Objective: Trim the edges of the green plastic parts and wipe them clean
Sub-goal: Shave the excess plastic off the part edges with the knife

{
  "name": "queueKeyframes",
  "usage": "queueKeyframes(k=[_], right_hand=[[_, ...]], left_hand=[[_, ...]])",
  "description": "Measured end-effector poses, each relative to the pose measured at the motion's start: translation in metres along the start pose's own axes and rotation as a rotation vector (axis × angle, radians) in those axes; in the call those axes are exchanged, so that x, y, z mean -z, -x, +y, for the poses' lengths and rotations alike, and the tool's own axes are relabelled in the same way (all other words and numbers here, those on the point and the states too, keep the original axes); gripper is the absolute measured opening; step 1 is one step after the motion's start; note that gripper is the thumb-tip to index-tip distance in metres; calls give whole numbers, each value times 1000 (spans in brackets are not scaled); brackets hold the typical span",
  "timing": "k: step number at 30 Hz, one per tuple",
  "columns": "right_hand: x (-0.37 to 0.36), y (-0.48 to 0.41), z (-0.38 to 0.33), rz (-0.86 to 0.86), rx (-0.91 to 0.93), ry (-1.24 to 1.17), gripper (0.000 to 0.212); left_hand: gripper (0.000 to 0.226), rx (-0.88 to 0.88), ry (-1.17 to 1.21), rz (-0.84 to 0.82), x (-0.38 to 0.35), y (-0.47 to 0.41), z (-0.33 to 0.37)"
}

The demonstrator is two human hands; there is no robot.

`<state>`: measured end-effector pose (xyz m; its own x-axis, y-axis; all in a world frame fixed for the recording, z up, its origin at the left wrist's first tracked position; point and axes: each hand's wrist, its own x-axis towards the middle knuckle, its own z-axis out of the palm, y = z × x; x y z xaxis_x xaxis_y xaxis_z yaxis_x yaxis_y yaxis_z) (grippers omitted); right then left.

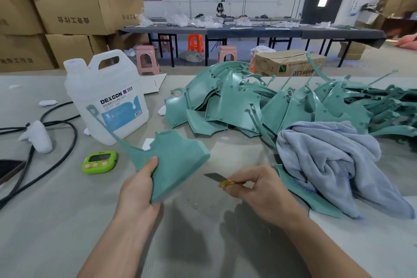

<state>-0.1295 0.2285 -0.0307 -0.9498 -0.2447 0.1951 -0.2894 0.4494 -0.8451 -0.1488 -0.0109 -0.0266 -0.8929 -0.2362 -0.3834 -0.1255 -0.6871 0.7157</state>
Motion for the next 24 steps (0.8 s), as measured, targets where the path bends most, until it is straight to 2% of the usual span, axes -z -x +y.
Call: queueKeyframes(k=[4, 6, 9, 14, 16, 19, 21, 24], right_hand=[[-9, -4, -2, 105, -85, -203, 21], [-11, -4, -3, 146, -122, -387, 20], [-10, -4, -4, 158, -230, -658, 15], [-5, -8, -1, 232, -268, -739, 11], [-2, -8, 2, 302, -264, -713, 14], [4, -11, 5, 422, -205, -479, 20], [5, -12, 7, 446, -158, -332, 22], [-1, -8, 6, 419, -115, -210, 24]], left_hand=[[17, -50, 54, -17, -1, 0, -3], [9, -65, -54, -39, -2, 2, -5], [13, -31, -236, -131, -4, 3, -11], [13, -3, -354, -184, -5, 9, -19], [14, 31, -327, -173, -6, 8, -19], [13, 116, -265, -150, -8, 8, -17], [13, 180, -227, -157, -10, 11, -15], [24, 263, -135, -174, -13, 15, -11]])
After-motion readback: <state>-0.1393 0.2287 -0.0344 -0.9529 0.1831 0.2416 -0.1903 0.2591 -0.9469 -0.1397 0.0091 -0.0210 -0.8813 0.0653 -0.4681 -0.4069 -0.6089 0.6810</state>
